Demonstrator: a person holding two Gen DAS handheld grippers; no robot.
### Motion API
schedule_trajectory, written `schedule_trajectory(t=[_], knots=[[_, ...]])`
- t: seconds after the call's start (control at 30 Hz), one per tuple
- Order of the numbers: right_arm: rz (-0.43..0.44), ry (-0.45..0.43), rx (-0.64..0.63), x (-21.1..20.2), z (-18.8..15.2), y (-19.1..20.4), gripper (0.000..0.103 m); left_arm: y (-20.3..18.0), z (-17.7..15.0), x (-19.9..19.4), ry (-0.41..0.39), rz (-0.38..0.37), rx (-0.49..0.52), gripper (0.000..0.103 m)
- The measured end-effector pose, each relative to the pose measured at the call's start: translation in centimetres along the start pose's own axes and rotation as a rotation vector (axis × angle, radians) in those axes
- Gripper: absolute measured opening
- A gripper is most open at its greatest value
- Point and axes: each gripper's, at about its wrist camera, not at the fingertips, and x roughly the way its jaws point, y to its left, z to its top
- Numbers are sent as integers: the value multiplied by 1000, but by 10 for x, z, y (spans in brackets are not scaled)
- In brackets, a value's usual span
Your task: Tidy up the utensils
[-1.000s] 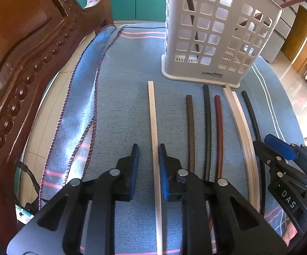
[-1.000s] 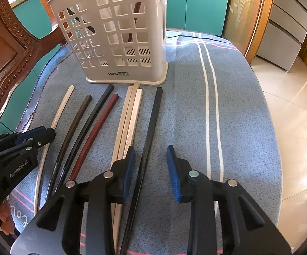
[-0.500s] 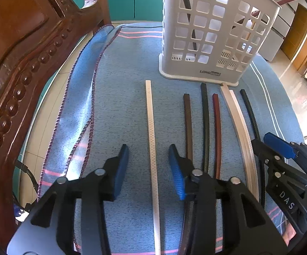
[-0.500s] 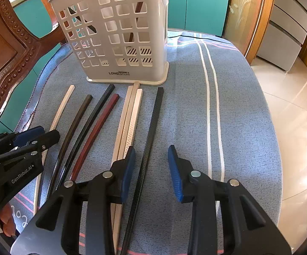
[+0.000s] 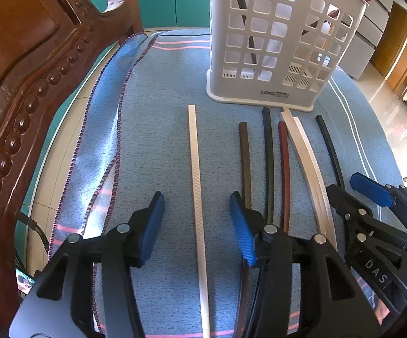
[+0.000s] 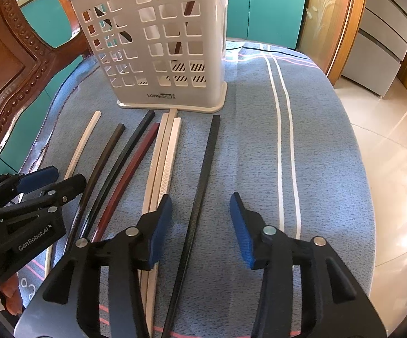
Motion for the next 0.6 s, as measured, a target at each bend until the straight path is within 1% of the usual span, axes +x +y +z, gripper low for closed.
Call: schedule_trajectory(t=[0.3, 0.6], knots=[[-4, 0, -4, 0, -1, 1, 49, -2, -1, 0, 1, 1, 2, 52], [-10, -2, -9, 0, -2, 2, 50, -4, -2, -1, -4, 7, 11, 56]])
